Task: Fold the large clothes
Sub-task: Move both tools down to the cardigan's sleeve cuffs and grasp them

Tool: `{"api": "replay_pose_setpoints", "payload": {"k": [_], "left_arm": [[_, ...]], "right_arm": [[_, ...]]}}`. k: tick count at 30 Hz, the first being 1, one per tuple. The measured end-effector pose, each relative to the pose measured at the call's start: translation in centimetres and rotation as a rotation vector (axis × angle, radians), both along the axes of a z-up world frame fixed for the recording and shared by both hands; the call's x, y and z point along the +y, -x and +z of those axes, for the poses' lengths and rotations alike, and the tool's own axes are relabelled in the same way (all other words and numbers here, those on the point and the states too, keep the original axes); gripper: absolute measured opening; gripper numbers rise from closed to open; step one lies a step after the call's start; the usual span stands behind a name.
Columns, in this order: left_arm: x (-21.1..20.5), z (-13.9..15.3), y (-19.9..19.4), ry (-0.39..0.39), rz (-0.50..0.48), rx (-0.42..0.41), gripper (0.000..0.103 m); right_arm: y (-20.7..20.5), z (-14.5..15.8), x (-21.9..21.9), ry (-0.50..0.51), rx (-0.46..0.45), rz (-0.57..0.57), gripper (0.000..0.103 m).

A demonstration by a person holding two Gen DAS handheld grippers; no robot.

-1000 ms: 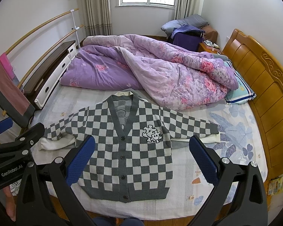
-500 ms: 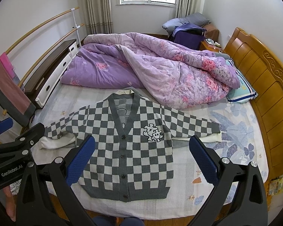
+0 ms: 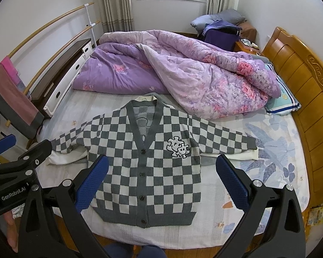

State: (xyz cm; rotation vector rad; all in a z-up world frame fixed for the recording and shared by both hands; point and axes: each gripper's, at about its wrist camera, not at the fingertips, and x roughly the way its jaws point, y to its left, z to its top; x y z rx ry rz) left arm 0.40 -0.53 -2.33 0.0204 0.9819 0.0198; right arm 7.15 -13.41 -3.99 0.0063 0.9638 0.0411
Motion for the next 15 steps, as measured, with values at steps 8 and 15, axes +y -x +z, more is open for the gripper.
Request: {"api": "replay_pose_setpoints", "payload": {"k": [8, 15], "left_arm": [[-0.1, -2.9, -0.7, -0.009, 0.031, 0.08, 0.098], [2.0, -7.4, -2.8, -0.065, 0.063, 0.135, 0.098]], "right_arm": [[-2.2, -2.5, -0.1, -0.01, 0.077, 0.056, 0.096], [-4.8, -6.7, 2.7, 0.009, 0.142, 0.162, 0.096]]}}
